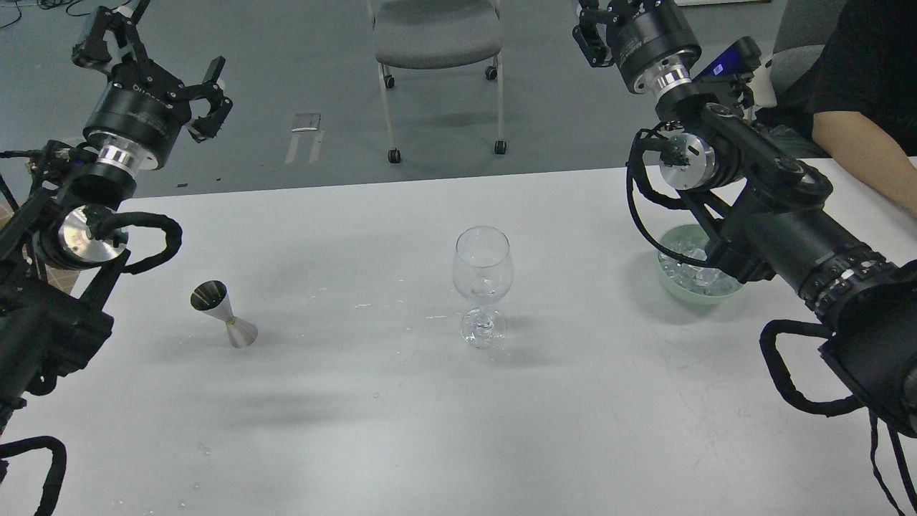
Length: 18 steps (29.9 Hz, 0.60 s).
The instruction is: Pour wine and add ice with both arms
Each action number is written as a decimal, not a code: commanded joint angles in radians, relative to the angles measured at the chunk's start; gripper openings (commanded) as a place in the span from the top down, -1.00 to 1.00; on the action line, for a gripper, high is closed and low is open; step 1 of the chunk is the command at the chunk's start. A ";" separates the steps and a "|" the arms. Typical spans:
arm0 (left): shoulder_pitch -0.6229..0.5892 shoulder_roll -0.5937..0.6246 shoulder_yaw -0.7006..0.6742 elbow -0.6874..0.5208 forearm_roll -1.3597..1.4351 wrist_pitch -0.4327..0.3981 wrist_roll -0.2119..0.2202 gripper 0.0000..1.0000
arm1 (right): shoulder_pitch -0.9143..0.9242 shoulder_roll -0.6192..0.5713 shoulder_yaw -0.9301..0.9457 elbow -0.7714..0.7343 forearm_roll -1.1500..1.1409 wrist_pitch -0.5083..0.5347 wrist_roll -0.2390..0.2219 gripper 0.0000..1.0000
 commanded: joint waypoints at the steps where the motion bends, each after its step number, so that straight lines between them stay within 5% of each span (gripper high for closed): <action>1: 0.011 0.018 -0.044 -0.001 -0.058 0.002 0.007 -0.98 | 0.005 -0.001 0.000 0.002 0.000 0.000 0.000 -1.00; 6: 0.099 0.058 -0.096 -0.082 -0.106 -0.003 0.047 -0.98 | 0.003 -0.008 -0.005 -0.001 0.000 0.000 0.000 -1.00; 9: 0.247 0.091 -0.168 -0.227 -0.195 0.010 0.162 -0.98 | -0.002 -0.008 -0.005 -0.003 -0.002 0.000 0.000 -1.00; 18: 0.566 0.072 -0.449 -0.530 -0.236 0.203 0.174 -0.98 | -0.012 -0.003 -0.005 -0.003 -0.002 -0.002 0.000 -1.00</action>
